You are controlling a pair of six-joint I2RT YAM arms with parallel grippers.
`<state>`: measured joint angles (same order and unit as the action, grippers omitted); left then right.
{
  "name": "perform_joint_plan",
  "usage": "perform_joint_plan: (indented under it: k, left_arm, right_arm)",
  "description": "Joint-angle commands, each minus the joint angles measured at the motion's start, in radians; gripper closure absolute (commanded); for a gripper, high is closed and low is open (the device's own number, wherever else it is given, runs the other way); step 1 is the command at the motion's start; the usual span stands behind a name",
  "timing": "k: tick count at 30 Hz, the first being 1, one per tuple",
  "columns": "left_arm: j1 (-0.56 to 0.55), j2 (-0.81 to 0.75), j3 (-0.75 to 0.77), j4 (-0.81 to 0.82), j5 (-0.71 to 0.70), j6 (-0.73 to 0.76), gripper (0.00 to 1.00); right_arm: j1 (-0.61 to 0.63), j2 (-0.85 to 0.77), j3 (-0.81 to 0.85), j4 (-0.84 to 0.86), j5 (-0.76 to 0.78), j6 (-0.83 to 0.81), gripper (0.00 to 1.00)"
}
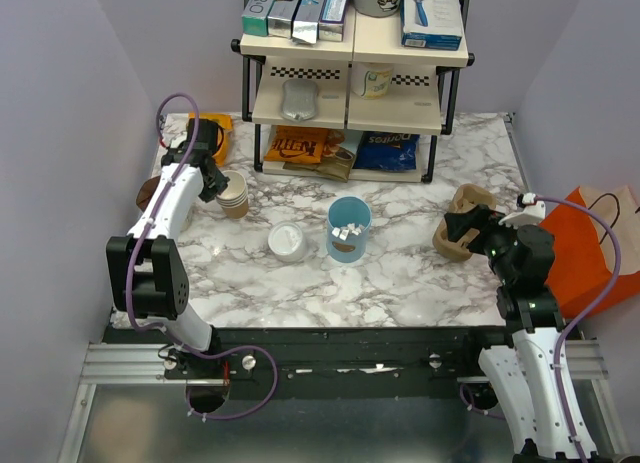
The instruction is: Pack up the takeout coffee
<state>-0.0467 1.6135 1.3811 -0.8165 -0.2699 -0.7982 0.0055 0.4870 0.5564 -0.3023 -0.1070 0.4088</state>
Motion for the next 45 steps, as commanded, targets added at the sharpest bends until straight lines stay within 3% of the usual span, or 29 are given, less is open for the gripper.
perform_joint_plan:
  k: [1,7,10,11,24,28,32,37,45]
  left_arm:
    - [0.005,0.017,0.026,0.000,-0.014,-0.004,0.72]
    - [0.004,0.020,0.026,0.011,-0.006,0.004,0.80]
    - [0.005,0.019,0.024,0.016,0.006,0.007,0.91]
    - [0.005,0.019,0.024,0.017,0.008,0.010,1.00]
    - [0.005,-0.102,-0.063,0.091,0.101,0.037,1.00]
    - [0.005,-0.180,-0.134,0.117,0.162,0.033,1.00]
    - [0.005,-0.253,-0.194,0.109,0.184,0.016,1.00]
    - [0.005,-0.348,-0.186,0.089,0.123,0.007,1.00]
    - [0.005,-0.345,-0.062,0.017,0.077,0.017,1.00]
  right_arm:
    - [-0.001,-0.007,0.022,-0.029,0.030,-0.007,0.00]
    - [-0.001,-0.002,0.022,-0.031,0.033,-0.005,0.00]
    - [-0.001,-0.002,0.022,-0.031,0.030,-0.005,0.00]
    - [-0.001,-0.004,0.022,-0.029,0.030,-0.005,0.00]
    - [-0.001,0.002,0.027,-0.029,-0.014,-0.021,0.00]
    - [-0.001,0.024,0.028,0.002,-0.202,-0.073,0.04]
    - [-0.001,0.033,0.031,0.032,-0.275,-0.087,0.04]
    - [-0.001,0.009,0.019,0.046,-0.298,-0.088,0.04]
    - [-0.002,0.010,0.025,0.028,-0.272,-0.085,0.04]
